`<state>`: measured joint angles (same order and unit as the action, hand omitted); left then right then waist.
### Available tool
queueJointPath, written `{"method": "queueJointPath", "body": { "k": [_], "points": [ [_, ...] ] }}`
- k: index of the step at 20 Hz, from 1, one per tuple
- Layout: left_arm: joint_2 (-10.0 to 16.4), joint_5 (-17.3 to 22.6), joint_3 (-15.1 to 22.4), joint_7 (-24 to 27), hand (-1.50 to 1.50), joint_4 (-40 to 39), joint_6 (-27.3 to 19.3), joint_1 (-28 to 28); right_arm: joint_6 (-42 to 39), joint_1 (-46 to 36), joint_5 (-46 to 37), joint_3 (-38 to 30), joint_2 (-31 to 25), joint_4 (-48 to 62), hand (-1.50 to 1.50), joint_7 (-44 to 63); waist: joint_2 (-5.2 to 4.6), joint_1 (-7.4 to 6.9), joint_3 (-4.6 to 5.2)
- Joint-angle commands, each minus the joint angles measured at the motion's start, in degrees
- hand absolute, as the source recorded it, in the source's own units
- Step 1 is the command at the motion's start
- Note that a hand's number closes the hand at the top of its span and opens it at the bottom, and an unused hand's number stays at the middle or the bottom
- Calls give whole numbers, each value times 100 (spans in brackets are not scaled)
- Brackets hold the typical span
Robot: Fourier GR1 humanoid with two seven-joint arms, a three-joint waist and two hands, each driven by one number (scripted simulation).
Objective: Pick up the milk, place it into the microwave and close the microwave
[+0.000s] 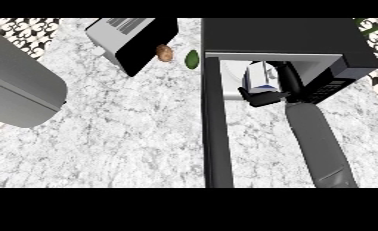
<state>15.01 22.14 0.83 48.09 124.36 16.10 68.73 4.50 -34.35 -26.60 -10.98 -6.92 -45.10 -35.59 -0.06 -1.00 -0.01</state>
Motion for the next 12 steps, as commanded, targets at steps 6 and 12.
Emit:
{"method": "queueJointPath", "body": {
  "k": [6, 12],
  "points": [
    [-52, -83, 21, -100, -150, -72, 188, -177, 1362, -1243, -401, -380, -157, 1766, 150, 162, -86, -234, -12],
    [288, 249, -349, -377, -150, -339, 284, -771, 2309, -1743, -295, -887, -344, 2457, 150, 601, -186, -365, -17]
  ]
}}
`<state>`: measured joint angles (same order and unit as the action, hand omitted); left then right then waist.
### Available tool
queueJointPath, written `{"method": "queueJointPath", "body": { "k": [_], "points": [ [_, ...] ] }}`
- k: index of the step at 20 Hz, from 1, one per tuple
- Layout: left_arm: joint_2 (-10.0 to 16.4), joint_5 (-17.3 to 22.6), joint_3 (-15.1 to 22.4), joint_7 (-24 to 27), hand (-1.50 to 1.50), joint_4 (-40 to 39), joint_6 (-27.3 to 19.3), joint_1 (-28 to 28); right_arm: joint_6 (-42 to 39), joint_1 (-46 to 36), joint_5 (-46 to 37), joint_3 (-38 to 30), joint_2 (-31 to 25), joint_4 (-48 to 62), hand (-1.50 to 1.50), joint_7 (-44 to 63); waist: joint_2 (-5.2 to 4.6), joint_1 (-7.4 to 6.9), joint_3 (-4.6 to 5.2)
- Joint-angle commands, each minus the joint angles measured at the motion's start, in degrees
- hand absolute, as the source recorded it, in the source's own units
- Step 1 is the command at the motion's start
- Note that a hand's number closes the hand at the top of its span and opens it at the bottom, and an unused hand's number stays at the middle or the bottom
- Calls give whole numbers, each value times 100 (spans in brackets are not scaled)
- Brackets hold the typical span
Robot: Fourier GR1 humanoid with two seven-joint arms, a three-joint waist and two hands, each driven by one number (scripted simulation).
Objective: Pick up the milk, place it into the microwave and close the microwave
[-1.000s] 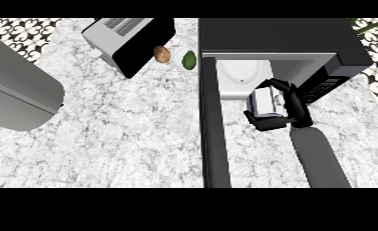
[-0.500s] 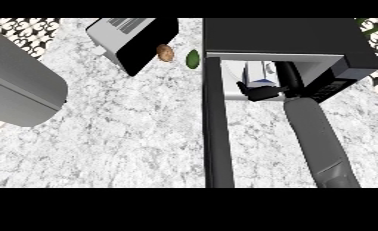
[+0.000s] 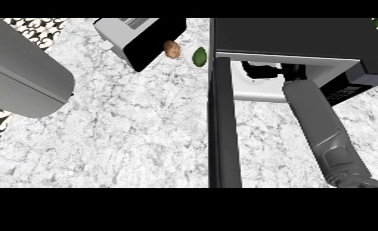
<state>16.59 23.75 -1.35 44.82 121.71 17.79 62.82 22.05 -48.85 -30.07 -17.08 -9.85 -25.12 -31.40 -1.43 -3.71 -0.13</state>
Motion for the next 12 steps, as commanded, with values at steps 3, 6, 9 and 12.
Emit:
{"method": "queueJointPath", "body": {
  "k": [3, 6, 9, 12],
  "points": [
    [-50, -61, 104, -316, -150, -95, -199, -553, 491, -296, 309, -538, -226, 572, -150, -368, -90, -42, -15],
    [31, -87, -91, -242, -150, -306, -153, -656, 1069, -426, 98, -468, -156, 795, -150, -399, -117, -180, -11],
    [185, -130, -158, -261, -150, -196, -16, -605, 1305, -506, -295, -197, -254, 1172, -150, -219, -99, -233, -8],
    [140, -285, -11, -452, -150, -136, -160, -811, 1047, -759, -218, -251, -165, 1349, -150, -189, -126, -242, -16]
  ]
}}
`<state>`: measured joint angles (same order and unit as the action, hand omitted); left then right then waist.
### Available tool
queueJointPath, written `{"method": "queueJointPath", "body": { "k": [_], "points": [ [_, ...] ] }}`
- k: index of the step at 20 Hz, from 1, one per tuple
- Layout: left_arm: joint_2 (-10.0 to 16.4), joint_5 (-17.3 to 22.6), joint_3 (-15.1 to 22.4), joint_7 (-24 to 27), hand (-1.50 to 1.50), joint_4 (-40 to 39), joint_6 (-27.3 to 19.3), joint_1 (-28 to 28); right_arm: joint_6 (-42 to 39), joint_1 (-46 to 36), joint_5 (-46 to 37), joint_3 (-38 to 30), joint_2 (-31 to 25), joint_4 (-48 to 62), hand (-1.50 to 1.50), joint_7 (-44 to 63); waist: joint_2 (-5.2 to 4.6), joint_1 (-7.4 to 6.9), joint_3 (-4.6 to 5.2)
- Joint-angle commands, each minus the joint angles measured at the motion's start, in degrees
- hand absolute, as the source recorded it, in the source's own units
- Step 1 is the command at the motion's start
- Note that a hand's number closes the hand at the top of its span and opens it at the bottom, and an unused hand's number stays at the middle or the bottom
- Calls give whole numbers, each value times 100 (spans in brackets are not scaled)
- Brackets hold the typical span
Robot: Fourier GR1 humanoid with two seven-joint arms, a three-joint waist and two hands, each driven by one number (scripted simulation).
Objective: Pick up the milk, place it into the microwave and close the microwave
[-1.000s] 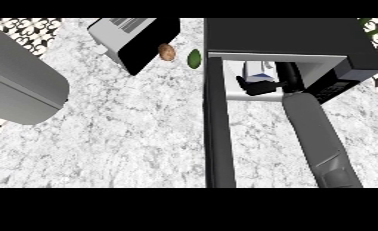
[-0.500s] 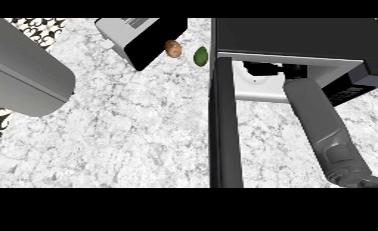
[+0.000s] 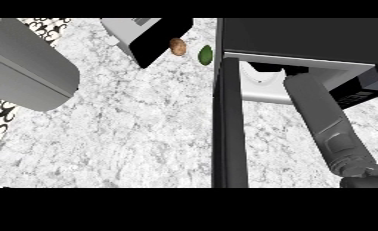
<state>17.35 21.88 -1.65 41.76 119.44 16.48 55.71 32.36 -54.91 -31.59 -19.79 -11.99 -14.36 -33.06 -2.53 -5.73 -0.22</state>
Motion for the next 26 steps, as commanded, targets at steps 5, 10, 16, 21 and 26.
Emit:
{"method": "queueJointPath", "body": {
  "k": [5, 10, 16, 21, 26],
  "points": [
    [-54, -337, 248, 60, -150, -155, 114, -223, -384, -156, 162, -169, 125, 386, -150, -397, 42, 7, -1],
    [-22, -339, 296, 9, -150, -113, 202, -290, -1214, 53, 415, -377, -139, 449, -150, -1028, 47, 71, -5],
    [-157, -537, 666, -298, -150, -17, 131, -398, -1590, 65, 675, -576, 31, 465, -150, -1352, 119, 219, 3],
    [-392, -1143, 1132, -309, -150, 43, -7, -542, -2260, 399, 838, -619, 66, 460, -150, -1731, 186, 367, 11],
    [-565, -1538, 1663, -743, -150, 466, -224, -514, -2737, 712, 1022, -643, 25, 320, -150, -1868, 221, 461, 14]
  ]
}}
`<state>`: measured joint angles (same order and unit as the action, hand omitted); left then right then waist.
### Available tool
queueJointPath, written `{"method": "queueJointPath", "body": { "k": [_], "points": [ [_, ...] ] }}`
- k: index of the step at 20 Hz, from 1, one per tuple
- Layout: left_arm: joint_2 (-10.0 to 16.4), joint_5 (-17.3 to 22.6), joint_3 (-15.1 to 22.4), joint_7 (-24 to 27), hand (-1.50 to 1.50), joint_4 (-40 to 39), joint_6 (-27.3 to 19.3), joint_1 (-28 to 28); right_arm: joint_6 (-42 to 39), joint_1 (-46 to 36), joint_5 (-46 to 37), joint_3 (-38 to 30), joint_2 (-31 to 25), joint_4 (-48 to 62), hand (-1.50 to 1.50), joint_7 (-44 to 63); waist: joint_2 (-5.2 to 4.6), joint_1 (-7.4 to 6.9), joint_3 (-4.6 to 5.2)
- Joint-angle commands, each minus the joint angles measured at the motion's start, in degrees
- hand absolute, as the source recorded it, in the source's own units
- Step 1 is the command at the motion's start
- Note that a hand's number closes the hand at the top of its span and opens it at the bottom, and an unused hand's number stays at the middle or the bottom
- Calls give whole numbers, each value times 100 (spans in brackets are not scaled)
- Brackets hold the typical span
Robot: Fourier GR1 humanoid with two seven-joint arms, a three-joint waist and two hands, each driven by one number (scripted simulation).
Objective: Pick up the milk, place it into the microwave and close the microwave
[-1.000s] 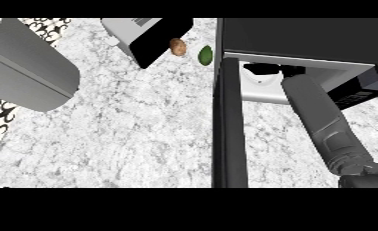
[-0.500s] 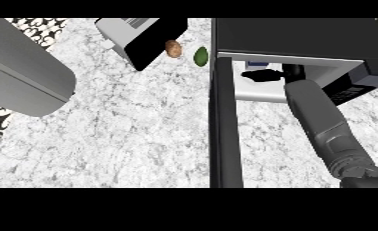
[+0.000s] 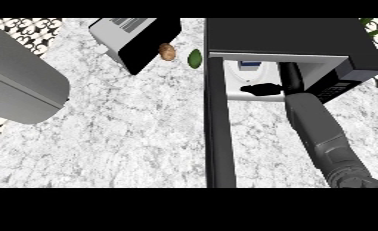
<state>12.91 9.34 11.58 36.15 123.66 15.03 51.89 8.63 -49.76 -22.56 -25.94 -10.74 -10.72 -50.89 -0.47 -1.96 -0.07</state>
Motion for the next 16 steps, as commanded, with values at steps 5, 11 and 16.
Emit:
{"method": "queueJointPath", "body": {
  "k": [5, 11, 16],
  "points": [
    [-34, -456, 413, -486, -150, 383, -159, -66, -795, 929, 182, 157, 60, -481, -150, -446, 93, 281, 8],
    [-335, -1008, 1044, -1032, -150, 319, -469, -470, -1037, 1593, 190, 417, 428, -1039, -150, -412, 154, 484, 19],
    [-381, -1246, 1381, -1715, 150, 299, -453, -1082, -1738, 2372, 480, 425, 370, -1635, -150, -581, 137, 532, 18]
  ]
}}
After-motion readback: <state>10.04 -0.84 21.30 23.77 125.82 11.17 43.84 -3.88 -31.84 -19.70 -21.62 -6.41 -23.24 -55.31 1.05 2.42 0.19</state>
